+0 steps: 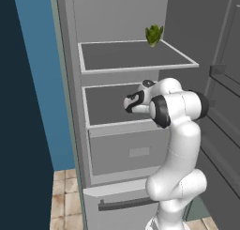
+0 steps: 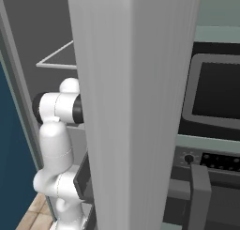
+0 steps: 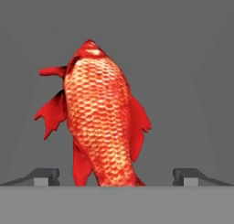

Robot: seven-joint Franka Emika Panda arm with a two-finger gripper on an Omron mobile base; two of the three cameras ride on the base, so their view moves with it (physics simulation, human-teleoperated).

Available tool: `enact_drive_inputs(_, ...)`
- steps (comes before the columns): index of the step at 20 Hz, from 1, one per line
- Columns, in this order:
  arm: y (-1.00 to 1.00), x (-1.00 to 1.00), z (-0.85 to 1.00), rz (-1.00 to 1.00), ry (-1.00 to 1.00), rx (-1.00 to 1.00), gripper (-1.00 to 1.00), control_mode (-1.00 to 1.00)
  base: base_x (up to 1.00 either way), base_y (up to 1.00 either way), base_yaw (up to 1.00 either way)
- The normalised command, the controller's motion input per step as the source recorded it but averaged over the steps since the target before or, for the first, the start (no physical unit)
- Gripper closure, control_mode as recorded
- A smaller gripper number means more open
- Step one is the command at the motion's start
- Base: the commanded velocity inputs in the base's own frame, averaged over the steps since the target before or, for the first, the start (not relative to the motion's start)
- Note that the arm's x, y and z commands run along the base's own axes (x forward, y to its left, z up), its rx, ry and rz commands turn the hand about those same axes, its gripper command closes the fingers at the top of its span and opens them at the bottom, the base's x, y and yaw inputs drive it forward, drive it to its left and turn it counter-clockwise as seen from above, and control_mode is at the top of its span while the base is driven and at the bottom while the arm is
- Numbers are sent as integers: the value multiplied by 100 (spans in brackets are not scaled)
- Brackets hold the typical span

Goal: Take the fish out of the fridge, briefly rinse it in the sink, and place it on the tray next to the sink.

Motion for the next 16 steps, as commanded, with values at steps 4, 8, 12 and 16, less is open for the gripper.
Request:
enact_drive_inputs(4, 0, 5, -3, 0, 0, 0, 100, -100, 0, 0, 0)
enact_drive_inputs(8, 0, 0, 0, 0, 0, 0, 100, -100, 0, 0, 0)
enact_drive_inputs(12, 0, 0, 0, 0, 0, 0, 100, -100, 0, 0, 0)
enact_drive_inputs(16, 0, 0, 0, 0, 0, 0, 100, -100, 0, 0, 0)
